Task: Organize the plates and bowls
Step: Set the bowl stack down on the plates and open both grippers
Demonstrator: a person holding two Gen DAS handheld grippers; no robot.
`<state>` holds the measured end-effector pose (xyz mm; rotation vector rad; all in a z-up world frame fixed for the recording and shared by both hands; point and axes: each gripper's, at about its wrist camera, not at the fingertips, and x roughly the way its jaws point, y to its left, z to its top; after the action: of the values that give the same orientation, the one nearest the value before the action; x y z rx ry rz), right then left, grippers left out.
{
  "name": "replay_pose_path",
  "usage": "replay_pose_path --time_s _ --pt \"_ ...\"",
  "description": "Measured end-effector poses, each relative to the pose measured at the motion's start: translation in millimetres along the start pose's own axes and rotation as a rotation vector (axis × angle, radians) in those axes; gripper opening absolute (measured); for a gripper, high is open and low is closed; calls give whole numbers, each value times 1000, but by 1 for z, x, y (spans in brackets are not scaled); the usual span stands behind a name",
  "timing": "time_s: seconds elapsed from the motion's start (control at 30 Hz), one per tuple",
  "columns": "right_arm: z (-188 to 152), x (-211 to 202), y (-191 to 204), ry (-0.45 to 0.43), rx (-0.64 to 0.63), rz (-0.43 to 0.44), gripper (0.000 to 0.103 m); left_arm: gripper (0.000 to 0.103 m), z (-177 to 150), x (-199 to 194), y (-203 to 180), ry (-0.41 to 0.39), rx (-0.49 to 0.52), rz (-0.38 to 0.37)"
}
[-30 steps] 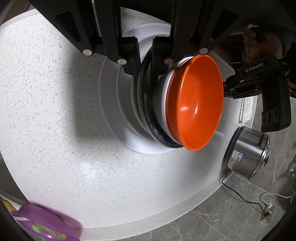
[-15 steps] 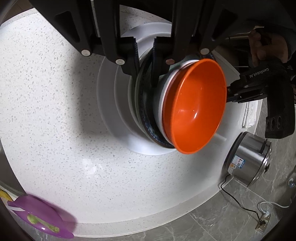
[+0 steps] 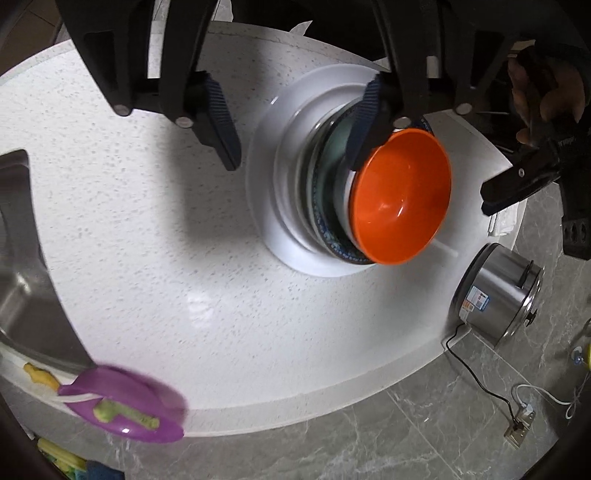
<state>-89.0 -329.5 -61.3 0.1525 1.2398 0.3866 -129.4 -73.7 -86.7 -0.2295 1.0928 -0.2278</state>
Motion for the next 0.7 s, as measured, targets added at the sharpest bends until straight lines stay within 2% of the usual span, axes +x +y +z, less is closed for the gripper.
replay_pose_path --time_s 0.07,0.13,0.23,0.37,0.43,0.47,0.53,0.63,0.7 --pt "-1 -7 1 -17 -12 -4 70 102 -4 -11 -10 -22 7 35" --pt "-2 -16 3 -41 -28 -21 73 102 -7 -22 -23 -51 12 102" --pt "-1 -28 6 -71 -46 -6 74 102 -13 -41 -47 -124 30 178" --pt "-3 -42 11 -105 -74 5 75 102 -19 -50 -76 -125 23 290" --pt "-3 -46 12 -113 -70 9 75 102 -28 -54 -88 -96 -7 421" --pt "-3 -49 11 -118 -63 1 75 102 -31 -54 -91 -81 -9 460" --pt "-4 -54 10 -125 -49 -14 75 101 -35 -54 -97 -74 -23 414" --pt "-7 -58 12 -129 -26 -39 75 101 -34 -58 -95 -65 -87 256" --pt "-8 -60 15 -131 -23 -62 75 101 -30 -59 -98 -54 -66 228"
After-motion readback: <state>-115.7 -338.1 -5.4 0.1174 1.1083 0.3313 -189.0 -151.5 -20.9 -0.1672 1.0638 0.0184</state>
